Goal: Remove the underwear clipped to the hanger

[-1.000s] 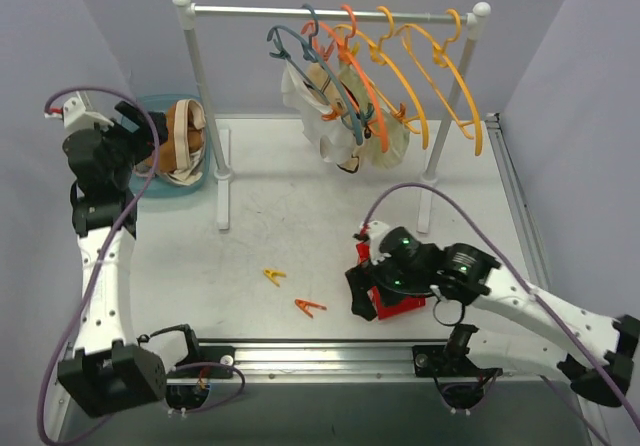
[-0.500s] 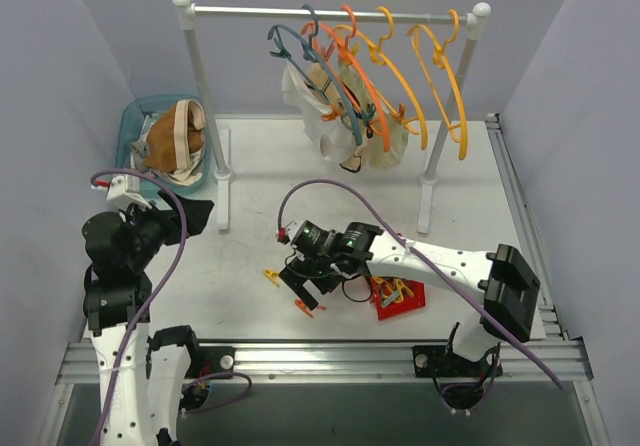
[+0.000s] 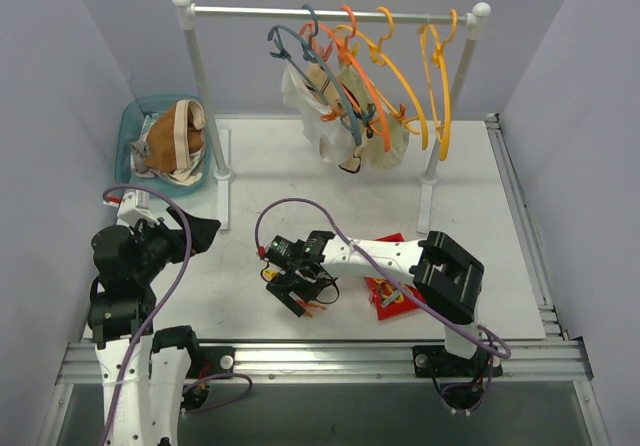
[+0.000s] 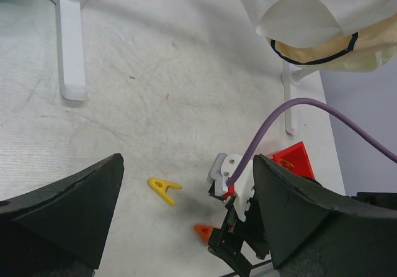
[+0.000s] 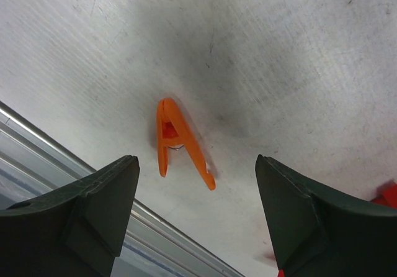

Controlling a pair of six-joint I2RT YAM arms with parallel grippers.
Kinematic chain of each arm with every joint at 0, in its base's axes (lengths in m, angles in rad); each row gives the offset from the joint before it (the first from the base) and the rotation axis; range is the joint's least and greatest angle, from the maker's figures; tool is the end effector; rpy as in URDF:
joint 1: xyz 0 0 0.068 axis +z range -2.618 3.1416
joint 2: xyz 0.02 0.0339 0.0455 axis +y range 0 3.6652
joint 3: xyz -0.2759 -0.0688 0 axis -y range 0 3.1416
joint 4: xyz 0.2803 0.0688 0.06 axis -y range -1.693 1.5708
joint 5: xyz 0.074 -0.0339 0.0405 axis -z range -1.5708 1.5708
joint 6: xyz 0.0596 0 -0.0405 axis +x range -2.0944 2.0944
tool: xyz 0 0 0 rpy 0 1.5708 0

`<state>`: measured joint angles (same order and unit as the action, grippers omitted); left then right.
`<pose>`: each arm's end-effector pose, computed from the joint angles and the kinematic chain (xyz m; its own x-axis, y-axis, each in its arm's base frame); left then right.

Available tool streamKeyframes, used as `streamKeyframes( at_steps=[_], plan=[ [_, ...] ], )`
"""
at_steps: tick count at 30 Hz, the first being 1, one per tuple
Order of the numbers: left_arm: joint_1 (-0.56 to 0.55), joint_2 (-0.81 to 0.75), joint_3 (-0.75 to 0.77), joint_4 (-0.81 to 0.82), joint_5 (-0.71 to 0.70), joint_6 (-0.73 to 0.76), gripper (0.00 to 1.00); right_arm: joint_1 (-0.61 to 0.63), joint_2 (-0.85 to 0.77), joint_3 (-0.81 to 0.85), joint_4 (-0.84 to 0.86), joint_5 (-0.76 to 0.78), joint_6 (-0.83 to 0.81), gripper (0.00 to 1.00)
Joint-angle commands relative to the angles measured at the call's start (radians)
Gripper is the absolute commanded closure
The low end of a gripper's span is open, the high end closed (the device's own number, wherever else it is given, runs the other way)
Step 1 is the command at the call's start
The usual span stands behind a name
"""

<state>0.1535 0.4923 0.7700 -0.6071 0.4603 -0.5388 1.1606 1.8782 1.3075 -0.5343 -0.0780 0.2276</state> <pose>0.1528 -0.0031 0.3372 -0.4172 -0.5297 -0.7384 0.0749 0.7897 -0.6089 0.1679 0.3977 0.1563 -0.5566 -0.7157 -0.4218 -0.8239 0.5409 0.1692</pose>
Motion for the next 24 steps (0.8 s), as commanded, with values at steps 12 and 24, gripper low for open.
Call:
streamKeyframes(
  at_steps=[12,24],
  plan=[
    [-0.008,-0.014,0.017,-0.017,-0.055,0.0,0.06,0.057,0.082,0.021,0.005,-0.025,0.072,0.61],
    [-0.008,0.005,0.026,-0.017,-0.066,0.013,0.06,-0.028,-0.184,-0.137,-0.001,0.19,0.156,1.0]
  ],
)
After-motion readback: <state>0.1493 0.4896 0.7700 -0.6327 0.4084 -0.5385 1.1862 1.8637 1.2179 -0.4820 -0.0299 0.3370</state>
